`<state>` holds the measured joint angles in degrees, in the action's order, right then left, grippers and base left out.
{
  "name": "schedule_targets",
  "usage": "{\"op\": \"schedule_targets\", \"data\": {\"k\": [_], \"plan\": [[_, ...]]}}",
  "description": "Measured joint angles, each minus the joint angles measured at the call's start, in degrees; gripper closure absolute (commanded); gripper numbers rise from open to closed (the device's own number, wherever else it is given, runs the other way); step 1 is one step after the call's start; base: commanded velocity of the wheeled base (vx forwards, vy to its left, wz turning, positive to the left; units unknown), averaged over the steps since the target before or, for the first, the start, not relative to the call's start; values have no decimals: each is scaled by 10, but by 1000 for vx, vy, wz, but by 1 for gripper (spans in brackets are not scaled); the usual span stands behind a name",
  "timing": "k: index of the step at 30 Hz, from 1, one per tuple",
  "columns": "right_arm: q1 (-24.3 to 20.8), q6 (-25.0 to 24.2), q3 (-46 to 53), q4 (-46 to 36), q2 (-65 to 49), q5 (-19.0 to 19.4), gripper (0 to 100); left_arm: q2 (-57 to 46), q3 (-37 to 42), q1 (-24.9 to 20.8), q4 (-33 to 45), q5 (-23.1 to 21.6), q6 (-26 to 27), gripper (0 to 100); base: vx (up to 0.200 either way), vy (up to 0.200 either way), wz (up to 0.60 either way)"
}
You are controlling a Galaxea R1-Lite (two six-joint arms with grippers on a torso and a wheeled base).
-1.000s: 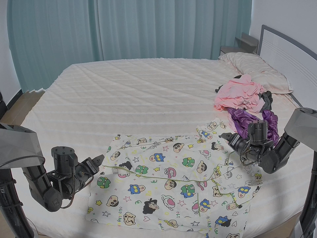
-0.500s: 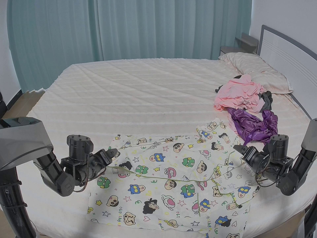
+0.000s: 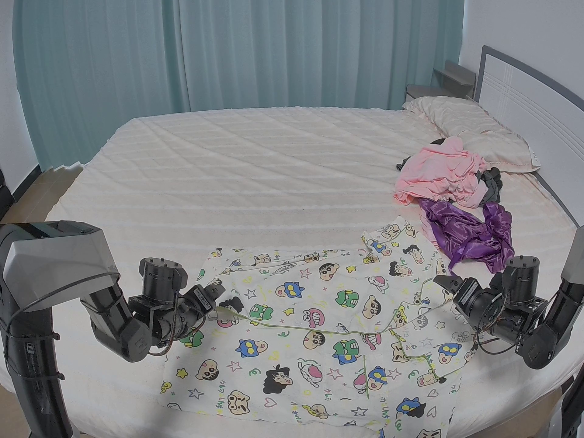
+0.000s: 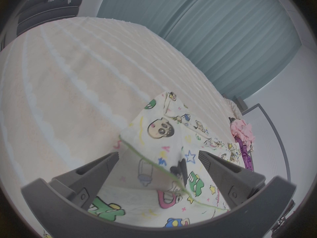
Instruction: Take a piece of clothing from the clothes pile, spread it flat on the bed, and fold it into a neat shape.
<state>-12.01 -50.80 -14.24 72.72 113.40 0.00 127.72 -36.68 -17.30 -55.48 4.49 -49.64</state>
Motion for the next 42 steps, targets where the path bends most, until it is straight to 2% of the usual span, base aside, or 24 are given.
{"op": "schedule_targets", "data": {"k": [5, 12, 31, 32, 35, 42], "plan": [[1, 0, 1, 1, 0, -1, 0, -8, 13, -1, -3, 2, -15, 0, 0, 0, 0], [1, 0, 0, 1, 0, -2, 0, -3, -10, 4, -3, 2, -40, 0, 0, 0, 0], [-2, 0, 0, 7, 1, 0, 0, 24, -36, 8, -3, 18, -41, 0, 0, 0, 0], [-2, 0, 0, 7, 1, 0, 0, 26, -38, 8, -3, 18, -41, 100, 0, 0, 0], [-3, 0, 0, 7, 2, 0, 0, 31, -42, 10, -3, 23, -40, 100, 0, 0, 0], [-2, 0, 0, 7, 2, 0, 0, 36, -39, 12, -2, 67, -39, 100, 0, 0, 0]]}}
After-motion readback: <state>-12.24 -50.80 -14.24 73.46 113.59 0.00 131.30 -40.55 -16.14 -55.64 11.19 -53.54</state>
